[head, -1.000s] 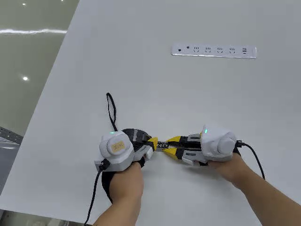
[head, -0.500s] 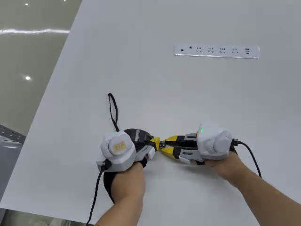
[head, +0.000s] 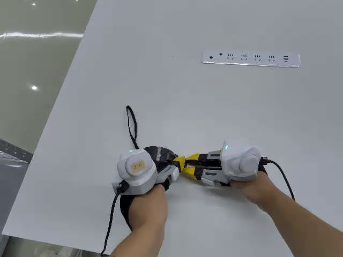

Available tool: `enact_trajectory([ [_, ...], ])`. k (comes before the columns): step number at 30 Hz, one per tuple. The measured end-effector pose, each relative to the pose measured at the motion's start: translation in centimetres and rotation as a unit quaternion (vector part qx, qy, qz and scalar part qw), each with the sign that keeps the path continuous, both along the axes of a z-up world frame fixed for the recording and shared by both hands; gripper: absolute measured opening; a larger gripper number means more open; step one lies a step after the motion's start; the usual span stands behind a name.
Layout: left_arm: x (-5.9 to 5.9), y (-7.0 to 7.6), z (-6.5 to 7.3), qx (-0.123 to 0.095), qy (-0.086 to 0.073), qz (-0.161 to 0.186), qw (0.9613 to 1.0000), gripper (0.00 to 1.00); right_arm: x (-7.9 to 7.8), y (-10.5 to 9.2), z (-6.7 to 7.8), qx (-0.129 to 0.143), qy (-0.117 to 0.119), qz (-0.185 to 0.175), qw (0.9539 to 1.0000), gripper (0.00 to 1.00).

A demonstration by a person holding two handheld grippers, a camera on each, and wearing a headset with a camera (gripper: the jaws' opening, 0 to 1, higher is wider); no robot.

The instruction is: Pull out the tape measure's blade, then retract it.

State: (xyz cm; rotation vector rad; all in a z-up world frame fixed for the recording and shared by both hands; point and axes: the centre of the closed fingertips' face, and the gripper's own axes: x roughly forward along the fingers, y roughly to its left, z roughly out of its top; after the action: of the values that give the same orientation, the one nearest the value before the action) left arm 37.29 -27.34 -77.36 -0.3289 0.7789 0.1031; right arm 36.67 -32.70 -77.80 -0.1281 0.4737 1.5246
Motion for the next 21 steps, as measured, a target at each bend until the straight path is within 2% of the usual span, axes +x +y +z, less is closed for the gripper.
enact_trajectory([
  [21,-0.02,0.1,0.05,-0.002,-0.005,0.001,1.0,0.69,-0.1,0.62,0.02,0.0,-0.01,0.009,0.9999,0.12],
])
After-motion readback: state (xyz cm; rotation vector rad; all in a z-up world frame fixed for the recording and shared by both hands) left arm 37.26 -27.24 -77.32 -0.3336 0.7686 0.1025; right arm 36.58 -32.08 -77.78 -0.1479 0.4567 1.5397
